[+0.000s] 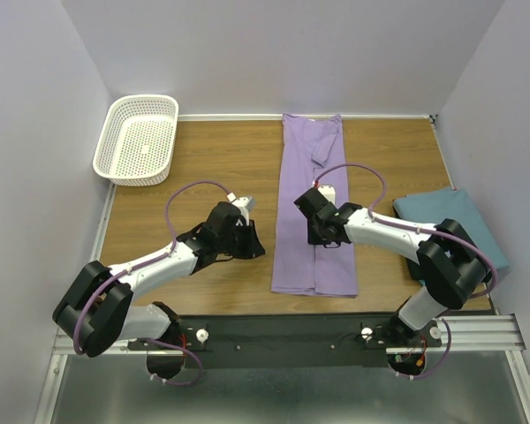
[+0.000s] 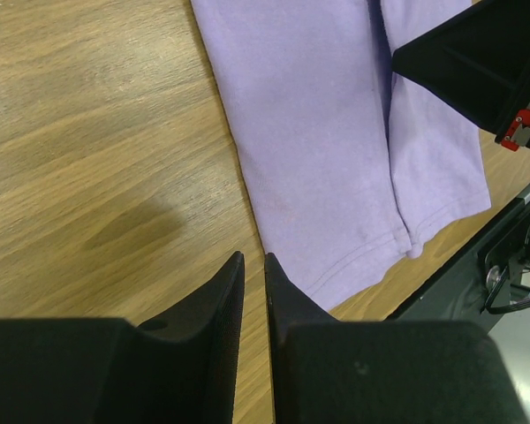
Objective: Fold and stack the t-shirts
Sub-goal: Fold the tshirt
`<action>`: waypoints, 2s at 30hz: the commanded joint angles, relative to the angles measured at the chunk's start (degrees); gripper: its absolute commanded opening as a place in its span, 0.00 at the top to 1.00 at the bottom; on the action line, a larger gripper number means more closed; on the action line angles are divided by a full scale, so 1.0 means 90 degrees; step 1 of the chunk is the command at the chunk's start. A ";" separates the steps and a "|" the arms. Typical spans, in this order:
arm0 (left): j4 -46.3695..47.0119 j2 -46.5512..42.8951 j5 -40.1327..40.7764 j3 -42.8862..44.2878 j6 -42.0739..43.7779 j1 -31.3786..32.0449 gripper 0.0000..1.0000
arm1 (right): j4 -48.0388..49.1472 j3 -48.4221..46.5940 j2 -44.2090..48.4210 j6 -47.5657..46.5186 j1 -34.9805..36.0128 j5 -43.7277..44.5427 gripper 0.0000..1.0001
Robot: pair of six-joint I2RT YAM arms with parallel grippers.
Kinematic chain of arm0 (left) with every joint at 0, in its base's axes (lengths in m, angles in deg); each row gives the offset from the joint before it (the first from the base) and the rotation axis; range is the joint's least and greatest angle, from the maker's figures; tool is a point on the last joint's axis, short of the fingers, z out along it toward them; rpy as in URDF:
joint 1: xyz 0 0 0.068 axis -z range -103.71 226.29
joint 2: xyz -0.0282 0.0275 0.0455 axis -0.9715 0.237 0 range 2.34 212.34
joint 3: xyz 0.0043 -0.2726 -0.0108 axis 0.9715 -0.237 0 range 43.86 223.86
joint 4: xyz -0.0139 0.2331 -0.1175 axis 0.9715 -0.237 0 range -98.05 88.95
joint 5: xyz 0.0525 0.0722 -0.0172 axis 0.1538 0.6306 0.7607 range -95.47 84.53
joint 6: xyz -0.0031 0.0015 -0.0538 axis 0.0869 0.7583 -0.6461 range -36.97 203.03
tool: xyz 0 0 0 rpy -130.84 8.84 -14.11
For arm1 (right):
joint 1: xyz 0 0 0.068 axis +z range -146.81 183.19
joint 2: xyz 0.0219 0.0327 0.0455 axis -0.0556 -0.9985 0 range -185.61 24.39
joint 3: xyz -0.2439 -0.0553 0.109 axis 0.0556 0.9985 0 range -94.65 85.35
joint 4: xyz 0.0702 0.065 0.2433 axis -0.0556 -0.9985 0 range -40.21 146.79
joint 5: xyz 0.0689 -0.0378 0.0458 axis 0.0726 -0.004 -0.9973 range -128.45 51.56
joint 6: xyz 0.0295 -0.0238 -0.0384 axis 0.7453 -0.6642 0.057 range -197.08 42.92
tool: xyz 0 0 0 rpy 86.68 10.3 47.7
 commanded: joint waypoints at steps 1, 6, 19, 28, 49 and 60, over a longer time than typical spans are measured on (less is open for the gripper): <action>0.0027 -0.0088 0.0064 -0.0092 0.0043 0.0024 0.77 | 0.0036 -0.0029 0.0032 0.0043 0.0007 -0.0081 0.84; 0.0037 -0.0108 0.0044 -0.0111 0.0033 0.0033 0.77 | -0.0022 0.0049 0.0500 0.0013 0.0007 -0.0022 0.59; 0.0144 0.0057 0.0054 -0.0570 -0.0445 0.0482 0.71 | -0.1634 0.1356 0.3195 0.1008 -0.0022 -0.0431 0.44; 0.0944 0.0263 -0.0239 -0.0912 -0.0689 0.0864 0.58 | -0.1751 0.1865 0.3616 0.1878 -0.0022 -0.0501 0.44; 0.1053 0.1250 -0.0532 -0.0541 -0.0621 0.1244 0.81 | -0.2523 0.2412 0.3958 0.3265 -0.0022 -0.0471 0.36; -0.0480 0.0889 -0.0425 0.0074 -0.0201 0.1254 1.00 | -0.2435 0.2891 0.3900 0.3412 -0.0022 -0.0871 0.37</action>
